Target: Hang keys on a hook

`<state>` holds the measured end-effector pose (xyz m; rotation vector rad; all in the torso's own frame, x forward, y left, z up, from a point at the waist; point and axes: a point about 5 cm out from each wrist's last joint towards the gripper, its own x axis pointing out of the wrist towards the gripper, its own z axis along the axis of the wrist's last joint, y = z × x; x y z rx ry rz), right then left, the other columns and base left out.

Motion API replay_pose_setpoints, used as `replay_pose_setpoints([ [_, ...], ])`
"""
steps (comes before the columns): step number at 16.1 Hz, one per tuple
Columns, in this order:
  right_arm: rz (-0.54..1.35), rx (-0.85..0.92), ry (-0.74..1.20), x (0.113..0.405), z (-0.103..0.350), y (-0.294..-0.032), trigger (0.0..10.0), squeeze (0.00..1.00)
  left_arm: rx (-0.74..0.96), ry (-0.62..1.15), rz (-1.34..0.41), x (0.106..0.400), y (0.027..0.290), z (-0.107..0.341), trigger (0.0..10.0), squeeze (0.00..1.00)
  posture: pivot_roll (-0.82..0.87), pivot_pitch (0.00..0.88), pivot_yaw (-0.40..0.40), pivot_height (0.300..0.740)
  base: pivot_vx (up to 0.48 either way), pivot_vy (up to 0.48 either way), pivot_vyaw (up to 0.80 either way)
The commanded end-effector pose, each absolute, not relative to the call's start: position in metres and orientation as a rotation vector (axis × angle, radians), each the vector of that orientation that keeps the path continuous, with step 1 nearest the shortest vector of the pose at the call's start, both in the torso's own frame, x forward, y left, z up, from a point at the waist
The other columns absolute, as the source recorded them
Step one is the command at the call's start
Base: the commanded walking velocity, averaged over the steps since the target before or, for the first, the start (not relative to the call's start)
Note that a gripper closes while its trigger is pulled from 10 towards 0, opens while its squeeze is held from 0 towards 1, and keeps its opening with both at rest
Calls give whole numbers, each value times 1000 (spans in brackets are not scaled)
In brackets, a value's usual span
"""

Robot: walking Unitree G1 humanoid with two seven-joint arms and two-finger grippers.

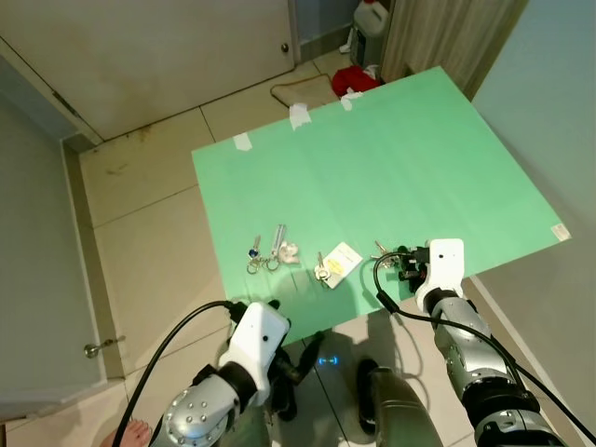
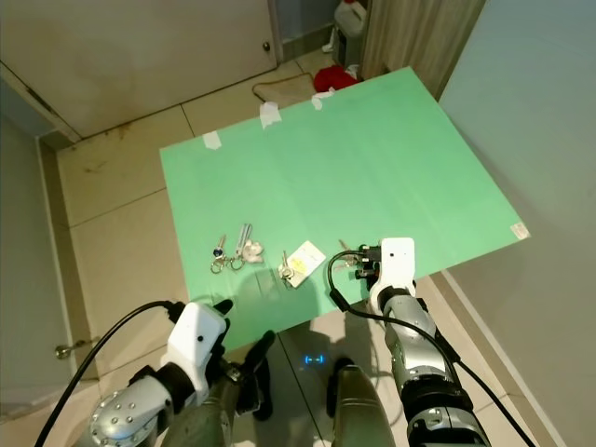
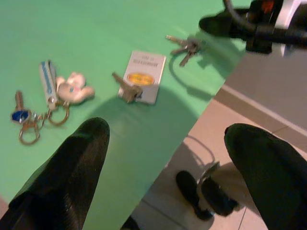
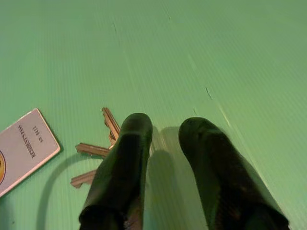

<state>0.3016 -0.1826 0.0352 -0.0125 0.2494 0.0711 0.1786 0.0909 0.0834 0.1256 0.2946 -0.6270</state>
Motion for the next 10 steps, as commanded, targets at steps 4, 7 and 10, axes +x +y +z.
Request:
replay_pose_setpoints([
  [4,81,-38,311,291,19,-182,10000,1000,67,277,-665,171,82,85,10000,0,14,369,83,740,0,0,0],
  [7,85,-36,323,289,18,-187,10000,0,67,289,-642,168,91,84,10000,0,12,375,81,740,0,0,0],
  [10,151,-2,318,288,18,-185,10000,0,56,293,-626,167,94,83,10000,0,10,379,78,740,0,0,0],
])
